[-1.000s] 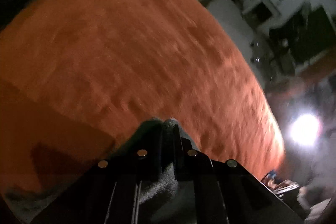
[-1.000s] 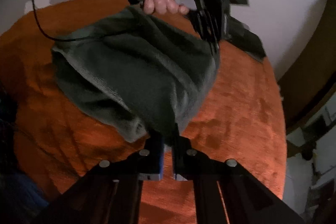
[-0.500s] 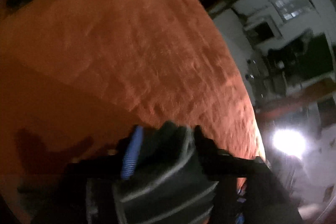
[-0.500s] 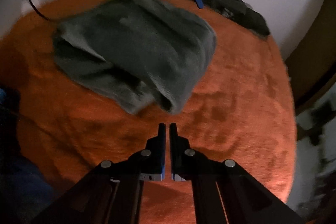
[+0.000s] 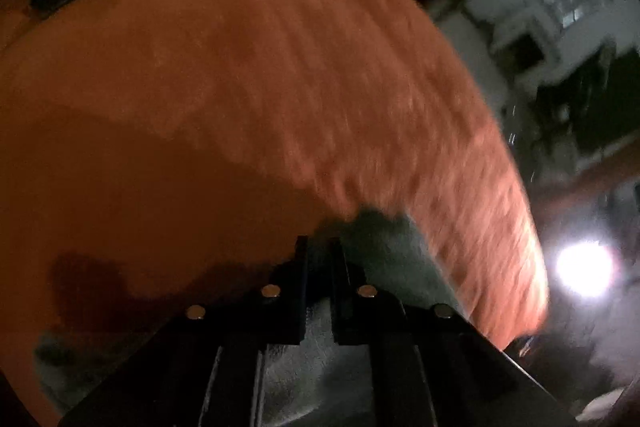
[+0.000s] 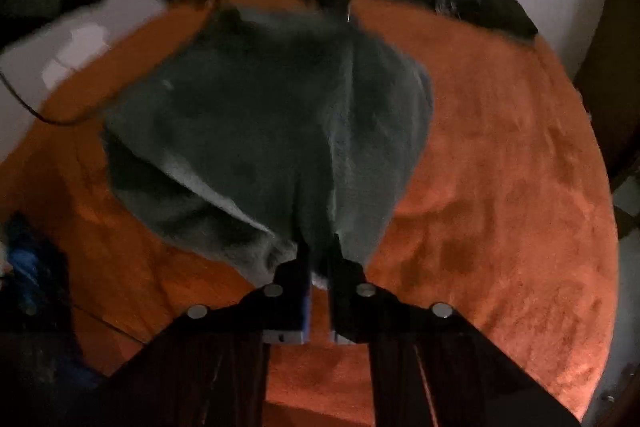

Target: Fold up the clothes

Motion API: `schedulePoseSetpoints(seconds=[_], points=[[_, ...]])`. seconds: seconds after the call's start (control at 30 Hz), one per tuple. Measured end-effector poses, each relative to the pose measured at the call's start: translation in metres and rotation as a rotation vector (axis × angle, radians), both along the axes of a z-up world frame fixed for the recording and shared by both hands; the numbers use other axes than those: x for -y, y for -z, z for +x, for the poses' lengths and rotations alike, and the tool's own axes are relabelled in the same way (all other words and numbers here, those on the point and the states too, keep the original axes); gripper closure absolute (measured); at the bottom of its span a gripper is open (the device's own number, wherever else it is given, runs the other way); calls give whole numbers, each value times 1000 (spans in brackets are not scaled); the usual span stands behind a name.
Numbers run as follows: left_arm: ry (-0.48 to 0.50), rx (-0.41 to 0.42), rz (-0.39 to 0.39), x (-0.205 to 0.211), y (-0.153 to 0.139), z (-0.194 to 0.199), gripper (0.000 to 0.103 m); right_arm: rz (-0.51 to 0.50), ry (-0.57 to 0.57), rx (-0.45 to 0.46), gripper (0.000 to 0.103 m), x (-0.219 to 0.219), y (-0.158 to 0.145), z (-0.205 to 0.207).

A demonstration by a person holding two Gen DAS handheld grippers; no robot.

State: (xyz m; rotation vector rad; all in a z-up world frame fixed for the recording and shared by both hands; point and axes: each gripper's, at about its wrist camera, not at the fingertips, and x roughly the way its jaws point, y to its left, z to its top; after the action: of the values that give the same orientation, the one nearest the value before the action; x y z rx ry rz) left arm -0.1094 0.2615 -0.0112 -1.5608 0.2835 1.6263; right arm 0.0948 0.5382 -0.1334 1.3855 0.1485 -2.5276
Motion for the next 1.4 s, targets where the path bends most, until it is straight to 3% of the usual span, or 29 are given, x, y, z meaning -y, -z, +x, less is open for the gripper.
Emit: schedulePoseSetpoints(seconds=[0.13,0.23,0.27,0.3,0.33,0.37,0.4,0.43,0.5,0.6,0.7,0.77,0.8,0.83,0.9,0.93,1.07,1.17,1.2,1.23,1.27,1.3,1.33,1.4], points=[[-140,6,63,10,-12,-28,100,8,-5,52,97,0,9,12],[-186,23,68,44,-9,-9,97,-91,12,61,90,-15,-8,15],[-200,24,68,58,-6,2,96,-149,18,64,78,-22,-17,14],[-213,26,69,71,-4,12,88,-207,23,68,69,-30,-25,14],[-227,27,69,84,-1,22,73,-258,29,34,52,-38,-38,14],[-240,29,69,98,1,32,66,-308,35,-4,43,-47,-52,15],[-254,30,70,111,4,43,54,-328,58,-45,39,-56,-66,9],[-267,32,70,125,6,53,48,-340,74,-62,36,-64,-76,-2],[-294,35,71,152,11,74,48,-349,82,-80,36,-74,-87,-29],[-335,39,72,192,19,104,48,-283,89,-71,36,-78,-89,-100],[-375,43,73,233,27,135,48,-277,-50,10,36,-56,-74,-166],[-391,41,74,249,31,149,48,-252,-133,77,44,-38,-56,-203],[-392,37,75,250,34,153,48,-237,-164,114,57,-29,-46,-215],[-394,32,75,252,36,156,48,-222,-194,150,102,-20,-36,-227],[-397,24,76,256,41,163,48,-179,-141,107,102,-24,-35,-235],[-399,19,76,258,43,167,48,-209,-84,69,102,-35,-40,-237],[-405,2,78,265,52,180,48,-249,19,94,103,-57,-36,-249],[-402,-27,94,268,35,162,48,-334,-56,242,103,-48,-33,-262],[-405,-40,104,268,28,153,48,-343,-90,238,100,-42,-38,-267],[-408,-53,114,269,22,144,48,-351,-124,229,84,-36,-44,-271],[-411,-66,124,270,15,135,48,-369,-187,234,58,-22,-49,-279],[-414,-79,135,271,8,126,48,-377,-231,247,47,-6,-50,-289],[-434,-72,154,270,11,120,48,-385,-273,261,40,10,-50,-299],[-474,-57,195,268,17,106,48,-401,-336,301,41,42,-48,-318]])
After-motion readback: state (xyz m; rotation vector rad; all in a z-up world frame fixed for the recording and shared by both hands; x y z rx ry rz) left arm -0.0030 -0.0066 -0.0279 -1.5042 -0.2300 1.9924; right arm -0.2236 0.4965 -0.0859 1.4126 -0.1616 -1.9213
